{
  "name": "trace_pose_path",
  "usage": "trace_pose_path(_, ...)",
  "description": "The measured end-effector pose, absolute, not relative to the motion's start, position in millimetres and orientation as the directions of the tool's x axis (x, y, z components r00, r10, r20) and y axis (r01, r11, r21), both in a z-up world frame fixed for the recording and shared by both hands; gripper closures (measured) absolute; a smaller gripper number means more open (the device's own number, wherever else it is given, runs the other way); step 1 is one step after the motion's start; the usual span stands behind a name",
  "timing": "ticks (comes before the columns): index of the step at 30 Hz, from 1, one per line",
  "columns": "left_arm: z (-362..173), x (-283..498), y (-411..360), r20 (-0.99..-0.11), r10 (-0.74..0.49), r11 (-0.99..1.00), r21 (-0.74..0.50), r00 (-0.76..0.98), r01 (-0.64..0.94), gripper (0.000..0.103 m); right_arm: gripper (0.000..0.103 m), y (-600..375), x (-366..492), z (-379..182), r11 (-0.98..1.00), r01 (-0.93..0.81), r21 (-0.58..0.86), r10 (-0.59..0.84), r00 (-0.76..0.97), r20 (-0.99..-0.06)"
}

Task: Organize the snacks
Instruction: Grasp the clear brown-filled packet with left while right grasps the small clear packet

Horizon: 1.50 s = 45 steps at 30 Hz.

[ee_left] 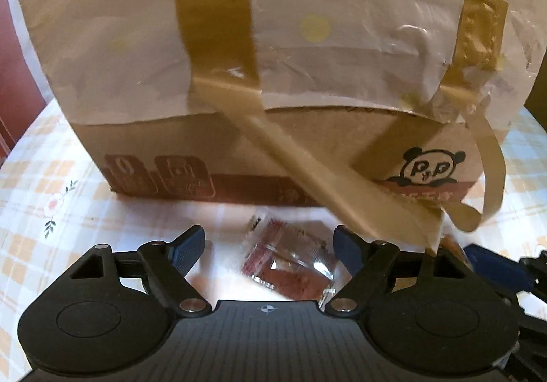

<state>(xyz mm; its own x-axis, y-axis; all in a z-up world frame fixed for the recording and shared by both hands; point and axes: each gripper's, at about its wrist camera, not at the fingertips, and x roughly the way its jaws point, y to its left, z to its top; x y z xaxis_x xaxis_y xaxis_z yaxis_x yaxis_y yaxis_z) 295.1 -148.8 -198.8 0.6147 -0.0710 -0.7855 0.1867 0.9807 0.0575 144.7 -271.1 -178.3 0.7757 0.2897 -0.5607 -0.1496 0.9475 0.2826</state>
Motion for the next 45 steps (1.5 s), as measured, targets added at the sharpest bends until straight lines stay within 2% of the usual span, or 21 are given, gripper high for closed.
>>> trace_pose_path(4,-203,301,-153,-0.779,-0.05,0.98,0.081,0.625,0.18,0.015,0.077,-272,145,-179,0.945,-0.149,0.292,0.295,0.775,-0.558)
trace_pose_path(11,-211,287,-138,-0.805,-0.079,0.982,0.037,0.587,0.184,0.011,0.077,-274,146,-179,0.941,-0.143,0.306,0.299,0.775,-0.557)
trace_pose_path(19,-219,278,-99,-0.794,-0.118,0.976,0.017,0.596,0.216,0.012,0.077,-274,146,-179,0.941,-0.145,0.307,0.3,0.775,-0.556)
trace_pose_path(23,-219,282,-108,-0.778,-0.147,0.957,0.044,0.611,0.286,0.02,0.077,-273,146,-179,0.941,-0.144,0.306,0.299,0.776,-0.556)
trace_pose_path(26,-216,278,-124,-0.751,-0.168,0.931,0.092,0.638,0.354,0.021,0.077,-274,146,-179,0.94,-0.143,0.309,0.3,0.775,-0.555)
trace_pose_path(28,-217,281,-123,-0.744,-0.187,0.926,0.083,0.641,0.367,0.023,0.077,-274,146,-179,0.94,-0.143,0.31,0.301,0.775,-0.555)
trace_pose_path(30,-218,283,-117,-0.748,-0.232,0.931,0.015,0.621,0.365,0.03,0.077,-274,146,-179,0.939,-0.143,0.311,0.302,0.775,-0.555)
trace_pose_path(31,-218,283,-114,-0.744,-0.234,0.934,0.007,0.626,0.358,0.038,0.077,-274,147,-179,0.939,-0.143,0.312,0.302,0.775,-0.555)
trace_pose_path(32,-218,283,-112,-0.739,-0.236,0.931,0.013,0.631,0.364,0.05,0.077,-274,146,-179,0.939,-0.143,0.312,0.303,0.775,-0.555)
trace_pose_path(34,-219,279,-110,-0.738,-0.253,0.924,0.007,0.626,0.381,0.056,0.077,-274,147,-179,0.939,-0.144,0.312,0.303,0.775,-0.555)
trace_pose_path(45,-205,234,-90,-0.709,-0.325,0.912,-0.06,0.625,0.406,0.059,0.077,-277,147,-180,0.938,-0.139,0.319,0.304,0.772,-0.558)
